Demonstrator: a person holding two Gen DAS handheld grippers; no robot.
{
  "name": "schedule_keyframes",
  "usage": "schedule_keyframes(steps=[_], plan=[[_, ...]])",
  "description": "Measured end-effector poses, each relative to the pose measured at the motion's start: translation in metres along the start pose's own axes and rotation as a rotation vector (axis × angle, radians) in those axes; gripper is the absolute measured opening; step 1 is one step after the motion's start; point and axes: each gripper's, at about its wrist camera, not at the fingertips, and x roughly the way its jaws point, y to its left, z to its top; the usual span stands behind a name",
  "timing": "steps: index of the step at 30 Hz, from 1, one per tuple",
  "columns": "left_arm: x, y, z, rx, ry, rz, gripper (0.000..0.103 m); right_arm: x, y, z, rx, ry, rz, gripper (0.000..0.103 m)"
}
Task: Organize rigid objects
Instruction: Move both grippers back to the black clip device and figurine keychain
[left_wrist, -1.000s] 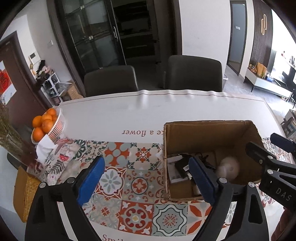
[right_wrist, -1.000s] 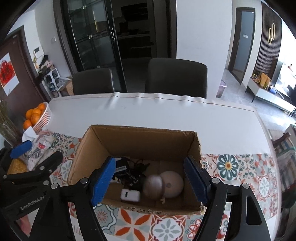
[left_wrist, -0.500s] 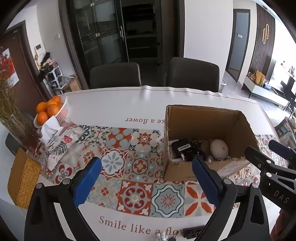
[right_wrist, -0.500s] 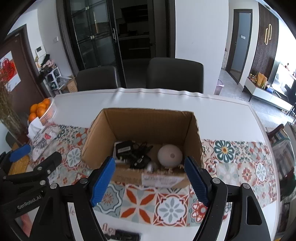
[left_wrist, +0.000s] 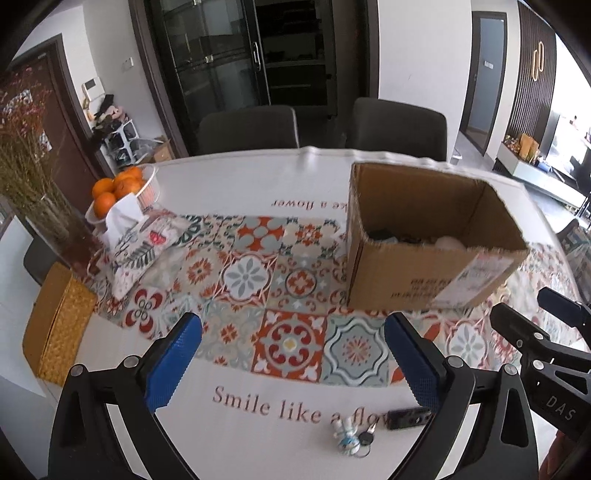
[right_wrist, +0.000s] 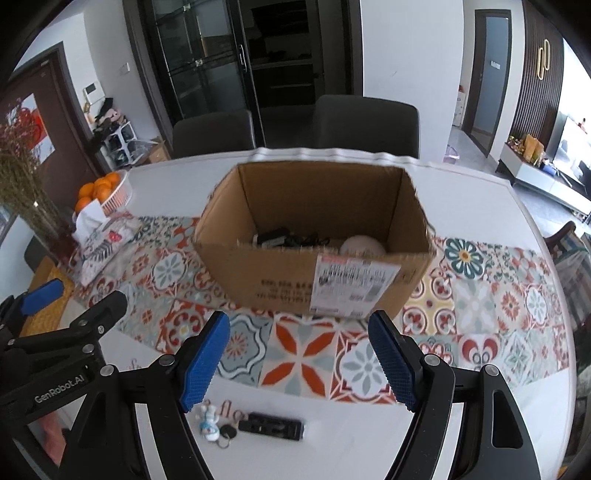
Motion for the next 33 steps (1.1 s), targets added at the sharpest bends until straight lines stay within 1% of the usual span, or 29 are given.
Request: schedule_keyframes(steps=[3,7,14,22,33], plan=[[0.001,0.002,-0.013,0.008,0.018,0.005,0.101,0.003,0.003,-0.012,-0.001,0.020,0.011,0.077],[0.005,0.006,-0.028,0.010,0.042,-0.012,0.100,0.010,0.010,-0.029,-0.011,0.057,0.028,0.077],[0.016,0.011,-0.055,0.020,0.097,0.004,0.099,0.024,0.018,-0.054,-0.028,0.120,0.044,0.077],[0.029,0.018,-0.080,0.024,0.162,0.014,0.099,0.041,0.027,-0.076,-0.054,0.192,0.060,0.077],[0.054,0.023,-0.109,0.024,0.249,0.032,0.099,0.073,0.032,-0.101,-0.047,0.302,0.084,0.077]])
